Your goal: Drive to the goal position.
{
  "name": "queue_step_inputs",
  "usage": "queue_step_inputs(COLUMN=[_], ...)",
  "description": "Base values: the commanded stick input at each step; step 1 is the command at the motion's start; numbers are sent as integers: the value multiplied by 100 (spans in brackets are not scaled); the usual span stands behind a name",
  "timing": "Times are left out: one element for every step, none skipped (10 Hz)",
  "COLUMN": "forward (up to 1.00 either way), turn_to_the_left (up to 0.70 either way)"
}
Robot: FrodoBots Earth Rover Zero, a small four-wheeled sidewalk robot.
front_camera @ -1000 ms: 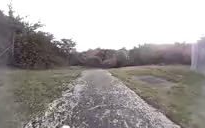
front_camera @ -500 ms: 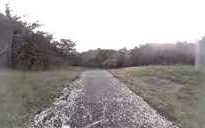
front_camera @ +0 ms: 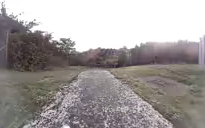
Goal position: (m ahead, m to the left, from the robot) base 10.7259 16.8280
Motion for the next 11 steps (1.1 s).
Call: queue_step_inputs(forward=[70,70,70,70,70,70,70,70,70,70,70], turn_to_the_left=[34,19,0,0,0,0,0,0,0,0,0])
